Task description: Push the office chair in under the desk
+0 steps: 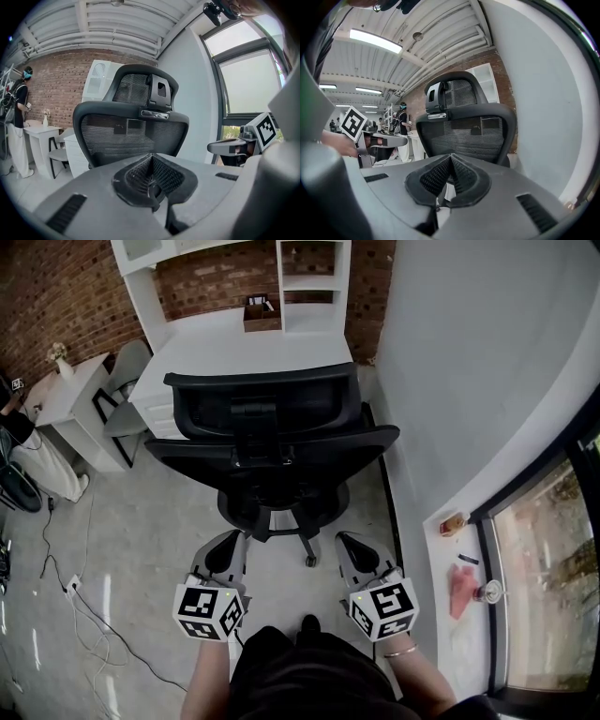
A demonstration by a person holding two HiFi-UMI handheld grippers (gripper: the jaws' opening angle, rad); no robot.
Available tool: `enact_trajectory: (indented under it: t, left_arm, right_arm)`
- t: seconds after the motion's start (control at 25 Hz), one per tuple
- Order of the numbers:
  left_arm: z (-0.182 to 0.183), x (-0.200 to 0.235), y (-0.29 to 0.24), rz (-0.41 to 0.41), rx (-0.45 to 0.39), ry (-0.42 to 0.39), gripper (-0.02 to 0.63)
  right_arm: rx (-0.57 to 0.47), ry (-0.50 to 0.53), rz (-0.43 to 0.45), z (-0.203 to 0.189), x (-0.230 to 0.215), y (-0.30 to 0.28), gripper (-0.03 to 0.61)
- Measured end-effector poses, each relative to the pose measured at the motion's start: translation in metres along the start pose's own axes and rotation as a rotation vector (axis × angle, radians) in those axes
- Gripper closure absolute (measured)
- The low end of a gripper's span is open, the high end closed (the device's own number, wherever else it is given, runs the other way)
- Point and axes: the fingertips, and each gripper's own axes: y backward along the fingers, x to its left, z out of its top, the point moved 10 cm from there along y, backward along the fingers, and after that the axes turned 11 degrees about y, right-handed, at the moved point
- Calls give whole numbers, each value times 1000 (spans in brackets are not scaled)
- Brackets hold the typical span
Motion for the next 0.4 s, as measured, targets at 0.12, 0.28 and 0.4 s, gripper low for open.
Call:
enact_trajectory:
  t: [0.12, 0.28, 0.4]
  left_arm:
    - [-1, -6, 0, 6, -5, 1, 604]
    - [-3, -11, 0, 22, -4, 9, 604]
    - [-2, -14, -5, 26, -7, 14, 604]
  right_arm:
    - [-13, 1, 9, 0, -3, 1, 574]
    - [-31, 3, 22, 1, -6, 3, 574]
    - [-51, -12, 24, 2, -10, 3, 574]
